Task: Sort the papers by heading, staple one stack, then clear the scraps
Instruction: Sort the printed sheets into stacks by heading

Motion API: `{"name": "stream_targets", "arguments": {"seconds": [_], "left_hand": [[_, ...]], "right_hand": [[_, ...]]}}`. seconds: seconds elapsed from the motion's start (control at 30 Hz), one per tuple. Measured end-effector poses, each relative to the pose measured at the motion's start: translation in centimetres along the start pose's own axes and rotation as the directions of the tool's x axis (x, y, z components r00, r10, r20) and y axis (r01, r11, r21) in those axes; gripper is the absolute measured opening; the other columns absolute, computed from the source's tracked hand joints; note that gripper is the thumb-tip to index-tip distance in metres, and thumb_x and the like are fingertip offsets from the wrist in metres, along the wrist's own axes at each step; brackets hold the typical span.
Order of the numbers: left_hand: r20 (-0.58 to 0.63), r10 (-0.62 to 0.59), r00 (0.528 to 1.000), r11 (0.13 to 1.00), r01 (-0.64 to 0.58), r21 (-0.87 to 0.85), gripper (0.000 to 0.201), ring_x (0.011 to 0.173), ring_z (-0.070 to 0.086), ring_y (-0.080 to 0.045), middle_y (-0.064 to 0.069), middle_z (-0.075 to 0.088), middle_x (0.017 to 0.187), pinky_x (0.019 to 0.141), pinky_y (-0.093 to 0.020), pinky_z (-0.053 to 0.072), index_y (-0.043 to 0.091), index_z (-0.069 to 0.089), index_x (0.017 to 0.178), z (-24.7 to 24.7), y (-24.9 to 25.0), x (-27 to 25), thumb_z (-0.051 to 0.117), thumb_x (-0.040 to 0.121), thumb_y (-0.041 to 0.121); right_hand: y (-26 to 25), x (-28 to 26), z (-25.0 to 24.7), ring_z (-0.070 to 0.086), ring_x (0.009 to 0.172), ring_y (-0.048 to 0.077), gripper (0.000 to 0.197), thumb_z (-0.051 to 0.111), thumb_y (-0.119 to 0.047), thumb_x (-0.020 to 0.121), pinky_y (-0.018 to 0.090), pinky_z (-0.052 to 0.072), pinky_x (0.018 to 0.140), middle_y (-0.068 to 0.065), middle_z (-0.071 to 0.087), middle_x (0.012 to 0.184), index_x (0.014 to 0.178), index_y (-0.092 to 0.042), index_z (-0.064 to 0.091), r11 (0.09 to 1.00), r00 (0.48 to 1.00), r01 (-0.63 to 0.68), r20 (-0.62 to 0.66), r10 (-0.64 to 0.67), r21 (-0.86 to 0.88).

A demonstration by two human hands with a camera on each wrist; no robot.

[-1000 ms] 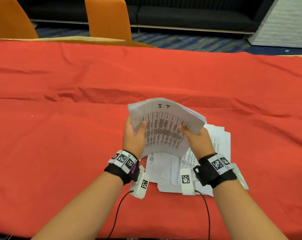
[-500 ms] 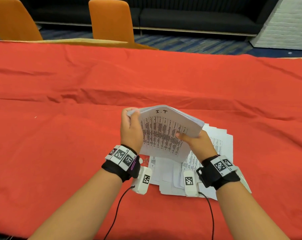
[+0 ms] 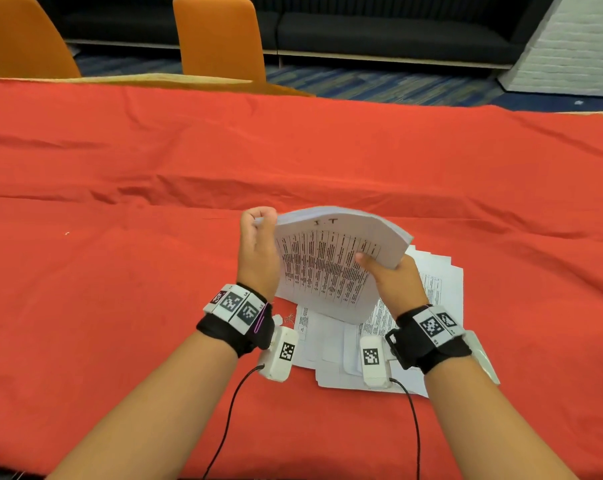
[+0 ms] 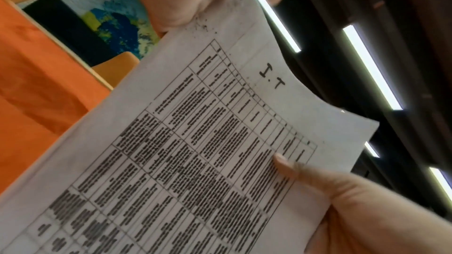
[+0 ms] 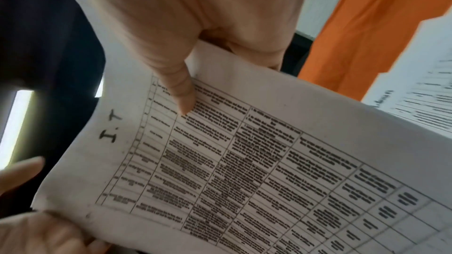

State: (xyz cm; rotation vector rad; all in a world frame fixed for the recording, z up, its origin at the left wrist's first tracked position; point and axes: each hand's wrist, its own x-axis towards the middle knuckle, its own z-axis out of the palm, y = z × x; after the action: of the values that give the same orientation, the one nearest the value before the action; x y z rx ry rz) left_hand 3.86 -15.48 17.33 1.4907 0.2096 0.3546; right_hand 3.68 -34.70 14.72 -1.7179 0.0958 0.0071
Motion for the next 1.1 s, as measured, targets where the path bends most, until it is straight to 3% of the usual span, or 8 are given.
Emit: {"name": "stream_targets", "arguments": {"seconds": [0.1,0.2,0.33,0.47,0.67,0.83,0.97,1.1], "left_hand": [[0.095,0.071,0.993,0.996,-0.075,0.042,0.025,0.073,0.048,-0.006,0.002,0.047,0.091,0.063,-0.023,0.044,0.024,0.044,0.1,-0.1,0.3,-0.1,0.056,0.078,0.023],[0.042,0.136,0.99,0.988,-0.139,0.073,0.026,0.065,0.045,0.002,0.008,0.046,0.086,0.061,-0.016,0.041,0.019,0.042,0.099,-0.3,-0.2,-0.2,0.048,0.083,0.0],[0.062,-0.009,0.998,0.996,0.003,0.089,0.028,0.077,0.049,-0.007,0.004,0.049,0.091,0.068,-0.023,0.045,0.024,0.041,0.1,-0.7,-3.1,-0.7,0.052,0.083,0.005],[0.072,-0.124,0.99,0.979,0.11,0.173,0.029,0.084,0.053,-0.009,0.002,0.053,0.094,0.075,-0.026,0.044,0.021,0.044,0.104,-0.4,-5.8,-0.5,0.057,0.085,0.003],[0.063,-0.103,0.993,0.992,0.098,0.078,0.033,0.086,0.063,-0.007,0.004,0.064,0.097,0.074,-0.02,0.054,0.03,0.044,0.098,-0.2,-5.7,0.4,0.05,0.087,-0.001],[0.07,-0.227,0.971,0.962,0.213,0.172,0.03,0.09,0.054,-0.02,-0.009,0.057,0.101,0.085,-0.047,0.049,0.034,0.043,0.093,-0.9,-9.4,-0.9,0.051,0.081,0.008],[0.07,-0.3,0.951,0.916,0.268,0.298,0.021,0.088,0.052,-0.02,-0.008,0.056,0.1,0.083,-0.044,0.048,0.021,0.042,0.104,-1.4,-12.5,-1.8,0.049,0.09,0.007],[0.056,-0.307,0.95,0.927,0.285,0.245,0.022,0.085,0.059,-0.009,0.004,0.063,0.097,0.079,-0.026,0.053,0.023,0.052,0.107,-2.0,-12.1,-0.8,0.051,0.092,0.008]], "right_hand": [[-0.9,0.0,0.2,0.063,0.075,-0.007,0.016,0.064,-0.02,0.086,0.019,0.048,0.069,-0.013,0.068,0.086,0.082,-0.035,0.064,0.998,0.998,0.064,-0.013,-0.064,-0.015],[-0.7,-0.4,0.2,0.063,0.073,-0.009,0.015,0.065,-0.02,0.086,0.015,0.049,0.066,-0.013,0.069,0.086,0.083,-0.035,0.065,0.996,0.996,0.087,-0.018,-0.087,-0.006],[2.0,-1.0,0.5,0.065,0.089,0.006,0.017,0.068,-0.02,0.084,0.022,0.05,0.072,-0.009,0.069,0.093,0.089,-0.035,0.063,1.0,1.0,-0.007,-0.01,0.007,0.03],[4.3,-0.8,1.1,0.064,0.091,0.005,0.019,0.072,-0.02,0.08,0.027,0.05,0.082,-0.013,0.069,0.095,0.092,-0.034,0.063,0.988,0.991,-0.126,-0.041,0.13,0.089],[4.7,-0.4,0.5,0.065,0.084,-0.005,0.019,0.072,-0.022,0.08,0.012,0.051,0.068,-0.017,0.069,0.093,0.093,-0.034,0.064,0.992,0.994,-0.094,-0.054,0.099,0.086],[8.3,-0.7,1.1,0.062,0.09,0.006,0.026,0.075,-0.02,0.077,0.02,0.045,0.076,-0.013,0.066,0.096,0.095,-0.032,0.061,0.979,0.979,-0.205,-0.007,0.205,-0.009],[10.2,-0.4,1.8,0.062,0.095,0.016,0.043,0.074,-0.02,0.078,0.024,0.046,0.081,-0.005,0.065,0.102,0.118,-0.016,0.06,0.955,0.954,-0.297,-0.042,0.296,-0.008],[9.4,0.3,2.2,0.063,0.09,0.01,0.035,0.073,-0.024,0.079,0.021,0.048,0.075,-0.011,0.066,0.095,0.112,-0.021,0.061,0.967,0.968,-0.252,-0.025,0.251,-0.021]]}}
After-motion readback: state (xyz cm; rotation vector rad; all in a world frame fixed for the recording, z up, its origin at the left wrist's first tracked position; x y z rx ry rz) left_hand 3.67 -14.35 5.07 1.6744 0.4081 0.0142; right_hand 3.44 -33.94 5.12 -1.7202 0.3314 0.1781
